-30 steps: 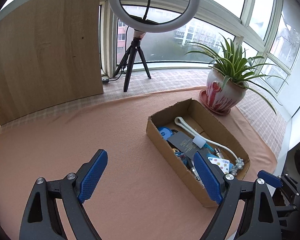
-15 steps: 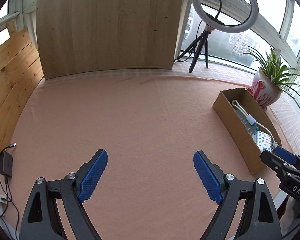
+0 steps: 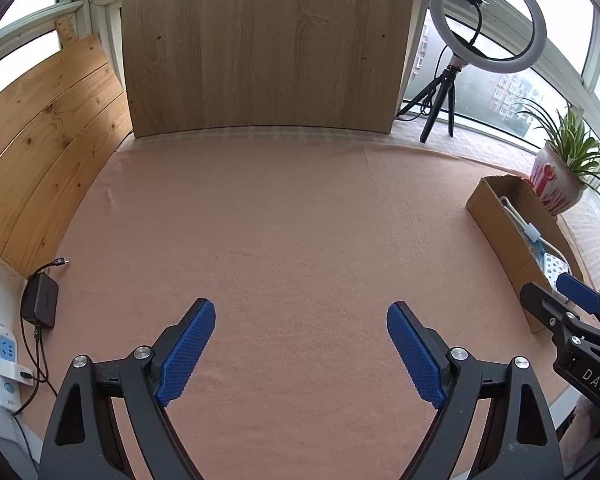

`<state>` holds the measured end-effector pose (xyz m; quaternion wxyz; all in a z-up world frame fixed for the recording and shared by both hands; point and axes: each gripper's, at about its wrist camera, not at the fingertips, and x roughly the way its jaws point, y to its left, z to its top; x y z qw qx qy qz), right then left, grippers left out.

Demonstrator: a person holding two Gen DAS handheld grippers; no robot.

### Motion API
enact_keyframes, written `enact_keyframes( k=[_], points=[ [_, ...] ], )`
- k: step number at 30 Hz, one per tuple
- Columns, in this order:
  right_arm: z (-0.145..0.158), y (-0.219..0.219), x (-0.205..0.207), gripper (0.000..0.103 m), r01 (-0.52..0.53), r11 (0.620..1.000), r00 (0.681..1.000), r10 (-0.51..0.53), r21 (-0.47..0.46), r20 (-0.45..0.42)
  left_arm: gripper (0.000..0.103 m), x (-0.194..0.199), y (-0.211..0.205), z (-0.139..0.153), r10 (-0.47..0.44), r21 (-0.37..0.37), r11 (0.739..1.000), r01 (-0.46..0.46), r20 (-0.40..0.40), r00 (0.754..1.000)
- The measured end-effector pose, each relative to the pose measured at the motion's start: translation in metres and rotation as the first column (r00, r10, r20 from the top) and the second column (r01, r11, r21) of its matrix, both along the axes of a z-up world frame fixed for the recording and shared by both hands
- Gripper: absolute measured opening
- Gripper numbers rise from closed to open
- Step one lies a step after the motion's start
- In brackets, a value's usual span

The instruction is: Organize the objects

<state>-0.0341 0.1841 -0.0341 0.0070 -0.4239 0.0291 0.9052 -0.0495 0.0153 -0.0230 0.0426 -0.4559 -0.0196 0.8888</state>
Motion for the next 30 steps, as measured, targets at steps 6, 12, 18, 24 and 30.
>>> enact_keyframes(
  k=[6, 12, 18, 24, 30],
  points=[
    [0.004, -0.01, 0.0, 0.07, -0.005, 1.0, 1.0, 0.006, 0.009, -0.016, 0.09, 0.005, -0.004, -0.003, 0.007, 0.001, 1.0, -0.007, 0.011, 1.0],
    [0.006, -0.017, -0.002, 0.07, -0.014, 1.0, 1.0, 0.014, 0.021, -0.026, 0.09, 0.007, -0.006, -0.001, 0.01, 0.007, 1.0, -0.01, 0.007, 1.0],
    [0.006, -0.02, -0.003, 0.07, -0.013, 1.0, 1.0, 0.014, 0.025, -0.027, 0.09, 0.006, -0.008, -0.001, 0.004, 0.008, 1.0, -0.004, 0.016, 1.0],
    [0.006, -0.018, -0.003, 0.07, -0.003, 1.0, 1.0, 0.004, 0.025, -0.028, 0.09, 0.005, -0.006, 0.0, -0.003, 0.001, 1.0, 0.003, 0.017, 1.0],
    [0.005, -0.017, -0.003, 0.07, 0.002, 1.0, 1.0, -0.002, 0.02, -0.025, 0.09, 0.003, -0.006, 0.0, 0.0, 0.0, 1.0, 0.0, 0.016, 1.0]
  ],
)
